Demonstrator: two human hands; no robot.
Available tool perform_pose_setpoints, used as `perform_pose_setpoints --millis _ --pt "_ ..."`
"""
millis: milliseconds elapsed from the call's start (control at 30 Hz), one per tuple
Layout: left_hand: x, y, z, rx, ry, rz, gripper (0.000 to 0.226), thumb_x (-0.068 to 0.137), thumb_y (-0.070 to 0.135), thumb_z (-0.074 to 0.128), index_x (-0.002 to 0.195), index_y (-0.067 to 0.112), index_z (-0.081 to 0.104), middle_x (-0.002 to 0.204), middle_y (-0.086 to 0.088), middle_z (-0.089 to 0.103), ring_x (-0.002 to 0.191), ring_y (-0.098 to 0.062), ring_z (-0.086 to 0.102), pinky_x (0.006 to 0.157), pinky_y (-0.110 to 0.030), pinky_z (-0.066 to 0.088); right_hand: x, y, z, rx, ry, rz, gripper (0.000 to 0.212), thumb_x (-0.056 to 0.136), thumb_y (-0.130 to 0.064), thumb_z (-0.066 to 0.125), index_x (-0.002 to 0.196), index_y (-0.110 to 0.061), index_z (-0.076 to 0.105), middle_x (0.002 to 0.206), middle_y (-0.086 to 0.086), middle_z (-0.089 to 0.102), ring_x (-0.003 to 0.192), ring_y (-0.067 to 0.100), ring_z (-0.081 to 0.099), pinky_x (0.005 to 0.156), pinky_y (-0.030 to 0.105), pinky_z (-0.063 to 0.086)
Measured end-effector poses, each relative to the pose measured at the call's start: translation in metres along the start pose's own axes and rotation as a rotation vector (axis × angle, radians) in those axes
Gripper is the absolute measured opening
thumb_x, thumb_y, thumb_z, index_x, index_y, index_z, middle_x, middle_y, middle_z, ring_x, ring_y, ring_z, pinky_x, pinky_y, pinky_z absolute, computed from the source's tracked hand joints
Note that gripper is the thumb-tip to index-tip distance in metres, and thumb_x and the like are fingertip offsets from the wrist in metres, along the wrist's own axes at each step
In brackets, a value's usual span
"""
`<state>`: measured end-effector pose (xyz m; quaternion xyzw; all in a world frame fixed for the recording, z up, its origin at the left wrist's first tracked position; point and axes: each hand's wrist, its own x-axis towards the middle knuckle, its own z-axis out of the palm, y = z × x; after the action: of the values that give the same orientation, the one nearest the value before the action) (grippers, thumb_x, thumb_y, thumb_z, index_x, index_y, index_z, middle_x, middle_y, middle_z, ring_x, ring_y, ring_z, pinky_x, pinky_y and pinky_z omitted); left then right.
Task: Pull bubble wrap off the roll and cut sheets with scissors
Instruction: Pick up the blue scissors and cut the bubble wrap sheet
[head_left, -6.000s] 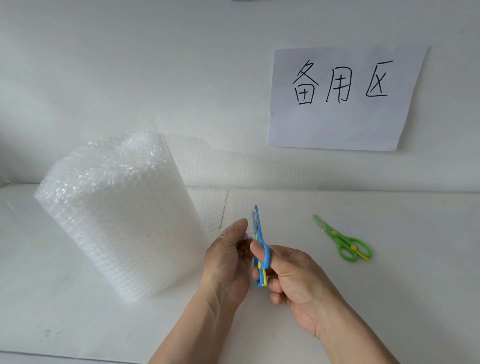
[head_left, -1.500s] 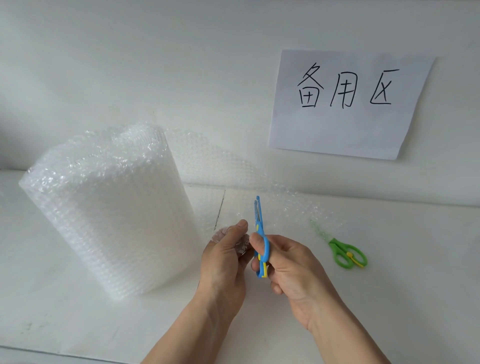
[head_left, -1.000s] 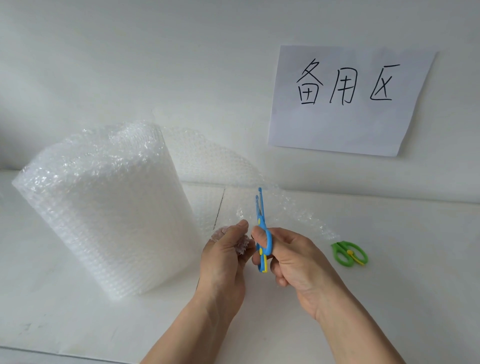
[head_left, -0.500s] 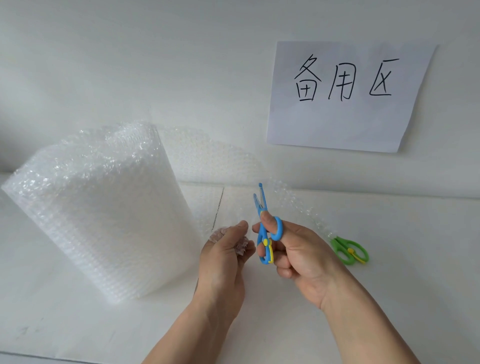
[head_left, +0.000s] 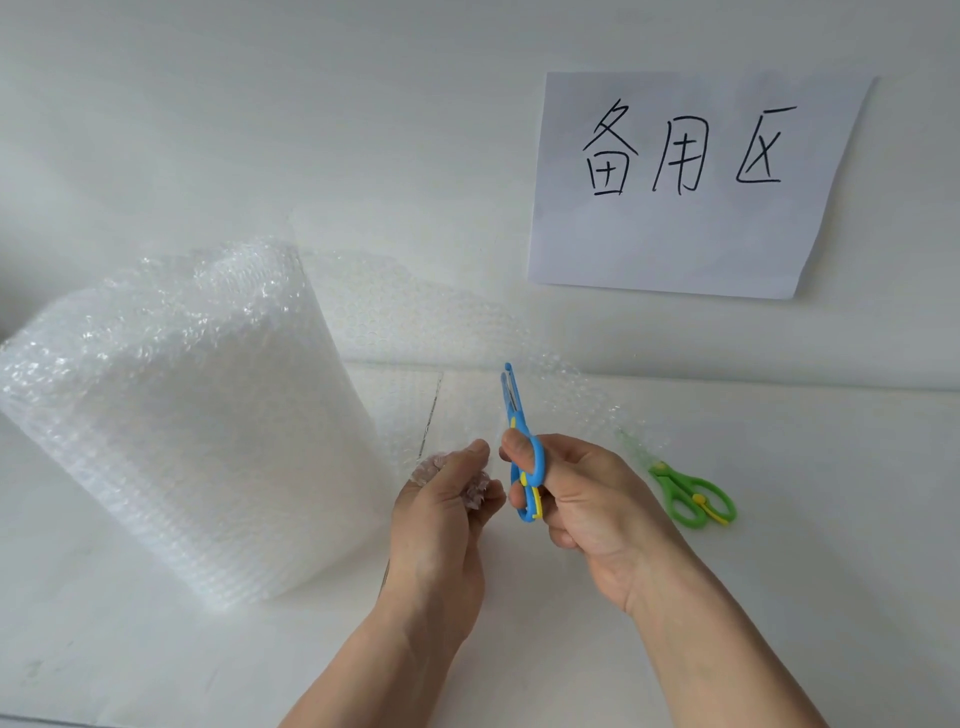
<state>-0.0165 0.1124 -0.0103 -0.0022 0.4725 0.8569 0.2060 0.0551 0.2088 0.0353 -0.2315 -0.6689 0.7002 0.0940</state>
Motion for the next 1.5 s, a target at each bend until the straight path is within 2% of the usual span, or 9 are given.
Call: perform_pose_setpoints --millis 167,333,500,700,900,1067,1300,1400,1500 --pt "-0.003 0.001 0.001 -0.003 0.025 0.017 0.024 0.087 0.011 0.066 0.068 0.010 0.052 0.063 -0.008 0.047 0.070 -0.026 0.050 0.077 -0.038 0.051 0.000 0.000 0.001 0.028 -0.002 0.009 0.054 0.073 -0.057 0.071 0.095 -0.008 0.071 0.065 0.003 0.064 0.044 0.008 0.034 0.046 0.021 0.025" --pt "-0.006 0.002 0.003 -0.003 0.027 0.022 0.029 0.088 0.010 0.066 0.065 0.013 0.048 0.061 -0.004 0.043 0.067 -0.022 0.048 0.087 -0.043 0.051 0.003 -0.001 -0.002 0.056 -0.034 -0.003 0.062 0.057 -0.064 0.070 0.093 -0.013 0.073 0.066 0.004 0.066 0.044 0.009 0.032 0.046 0.022 0.025" --pt "-0.007 0.002 0.005 -0.013 0.053 0.026 0.026 0.087 0.009 0.065 0.066 0.012 0.050 0.059 -0.002 0.045 0.057 -0.016 0.051 0.078 -0.037 0.052 0.003 0.001 -0.004 0.035 -0.010 -0.010 0.042 0.072 -0.052 0.073 0.088 -0.014 0.074 0.062 0.002 0.063 0.047 0.011 0.030 0.043 0.019 0.026" --pt "-0.006 0.002 0.004 -0.009 0.031 0.024 0.025 0.088 0.009 0.065 0.067 0.011 0.051 0.059 -0.004 0.046 0.071 -0.025 0.050 0.088 -0.044 0.051 0.003 -0.001 -0.002 0.072 -0.025 -0.025 0.055 0.062 -0.059 0.071 0.092 -0.013 0.072 0.067 0.004 0.067 0.044 0.008 0.033 0.046 0.021 0.026" --pt "-0.008 0.003 0.005 0.001 0.039 0.028 0.023 0.087 0.009 0.065 0.069 0.012 0.052 0.059 -0.002 0.046 0.062 -0.019 0.052 0.077 -0.036 0.052 0.005 -0.001 -0.003 0.018 0.012 -0.016 0.032 0.076 -0.051 0.072 0.084 -0.021 0.074 0.063 0.001 0.065 0.042 0.007 0.033 0.044 0.020 0.028" --pt "-0.006 0.002 0.004 0.004 0.031 0.035 0.023 0.088 0.010 0.065 0.070 0.011 0.051 0.060 -0.004 0.046 0.077 -0.029 0.053 0.085 -0.042 0.051 0.007 -0.002 -0.001 0.055 0.004 -0.006 0.050 0.066 -0.056 0.073 0.092 -0.013 0.073 0.069 0.003 0.069 0.045 0.009 0.032 0.047 0.022 0.027" --pt "-0.009 0.004 0.005 0.011 0.057 0.040 0.021 0.087 0.010 0.066 0.071 0.011 0.053 0.062 -0.002 0.046 0.063 -0.019 0.049 0.073 -0.034 0.051 0.010 0.000 -0.004 0.054 0.050 0.006 0.074 0.051 -0.065 0.072 0.095 -0.006 0.071 0.062 0.001 0.063 0.044 0.009 0.033 0.043 0.021 0.024" --pt "-0.010 0.005 0.006 0.002 0.061 0.041 0.021 0.088 0.009 0.065 0.071 0.011 0.052 0.061 -0.002 0.046 0.062 -0.018 0.049 0.074 -0.034 0.050 0.008 -0.002 -0.006 0.052 0.018 0.037 0.068 0.053 -0.065 0.072 0.094 -0.011 0.073 0.065 0.003 0.065 0.044 0.009 0.032 0.045 0.022 0.026" --pt "-0.009 0.004 0.006 0.008 0.061 0.041 0.024 0.088 0.010 0.064 0.069 0.013 0.050 0.060 -0.003 0.045 0.063 -0.019 0.048 0.073 -0.034 0.048 0.002 -0.005 -0.010 0.024 -0.099 0.107 0.065 0.056 -0.066 0.071 0.097 -0.015 0.073 0.075 0.007 0.071 0.048 0.011 0.036 0.045 0.022 0.031"
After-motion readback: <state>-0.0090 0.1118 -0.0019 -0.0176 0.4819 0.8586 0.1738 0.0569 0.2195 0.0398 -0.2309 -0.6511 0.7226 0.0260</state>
